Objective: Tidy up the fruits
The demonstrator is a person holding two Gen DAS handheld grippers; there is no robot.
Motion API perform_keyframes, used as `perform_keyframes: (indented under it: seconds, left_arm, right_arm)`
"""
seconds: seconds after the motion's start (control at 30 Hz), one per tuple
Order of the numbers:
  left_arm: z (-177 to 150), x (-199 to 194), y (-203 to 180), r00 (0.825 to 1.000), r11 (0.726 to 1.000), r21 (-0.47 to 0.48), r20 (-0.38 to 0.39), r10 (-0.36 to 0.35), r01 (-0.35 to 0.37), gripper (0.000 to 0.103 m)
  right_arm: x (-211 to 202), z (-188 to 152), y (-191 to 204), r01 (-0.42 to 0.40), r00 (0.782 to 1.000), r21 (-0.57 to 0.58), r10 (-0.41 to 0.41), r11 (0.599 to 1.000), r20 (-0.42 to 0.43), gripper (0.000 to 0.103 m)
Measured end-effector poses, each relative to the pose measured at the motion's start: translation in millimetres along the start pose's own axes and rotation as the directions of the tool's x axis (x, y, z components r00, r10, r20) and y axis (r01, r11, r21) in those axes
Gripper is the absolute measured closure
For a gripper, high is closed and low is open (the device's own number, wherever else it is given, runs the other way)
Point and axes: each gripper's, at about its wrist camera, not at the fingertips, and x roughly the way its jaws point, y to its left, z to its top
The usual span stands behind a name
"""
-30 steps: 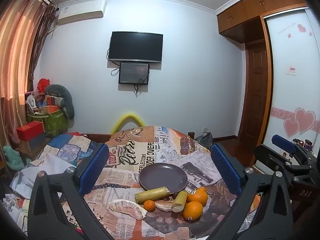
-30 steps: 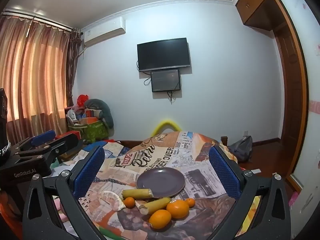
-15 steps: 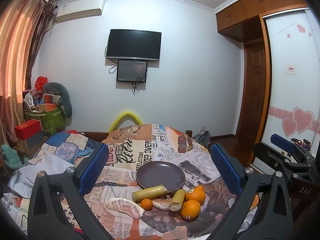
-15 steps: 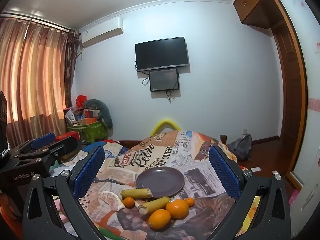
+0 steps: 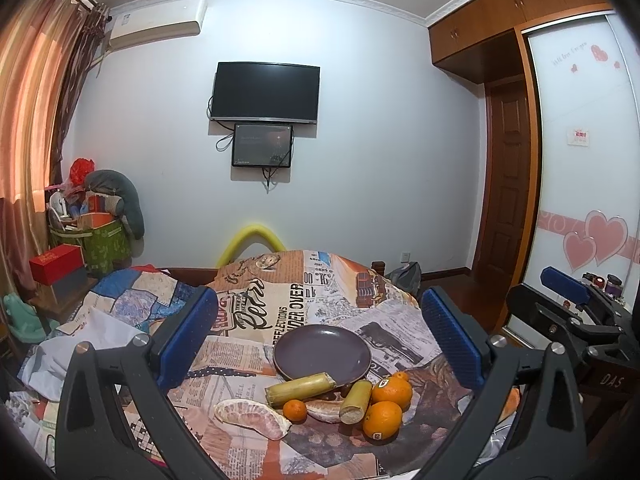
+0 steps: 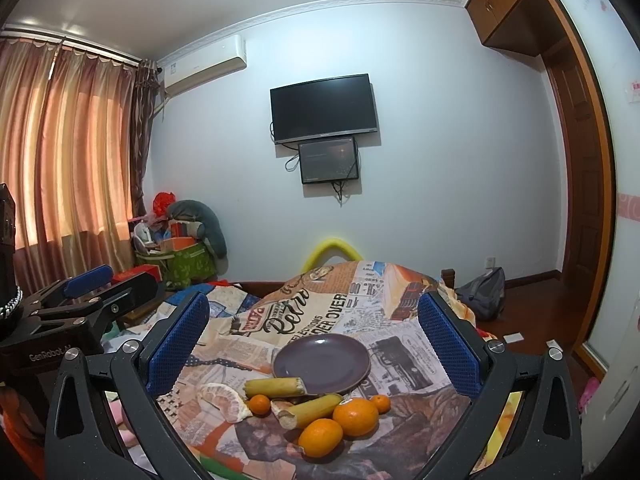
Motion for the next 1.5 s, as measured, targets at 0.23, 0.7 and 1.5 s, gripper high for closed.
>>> perform_keyframes:
  seconds: [0.23, 0.7, 1.5]
  left_arm:
    - [-0.8, -1.3, -1.0, 1.000, 1.000, 0.004, 0.001, 0.001, -0.001, 0.000]
    - [0.1, -2.1, 0.2, 1.000, 1.000, -0.004, -0.006, -0.002, 0.002, 0.000]
    - [-1.0, -2.8, -1.6, 1.000, 1.000, 0.008, 0.004, -0.002, 0.002, 0.000]
  right_arm:
    - [0.3, 0.8, -1.0, -0.004, 1.000, 0.009, 0.004, 1.000, -0.002, 0.000]
    - [1.8, -2.1, -4.0, -0.003, 1.000, 0.014, 0.003, 1.000, 0.001, 0.000]
    - [5.7, -4.5, -5.3, -0.001, 1.000, 0.012, 0.001, 1.000, -0.014, 0.000]
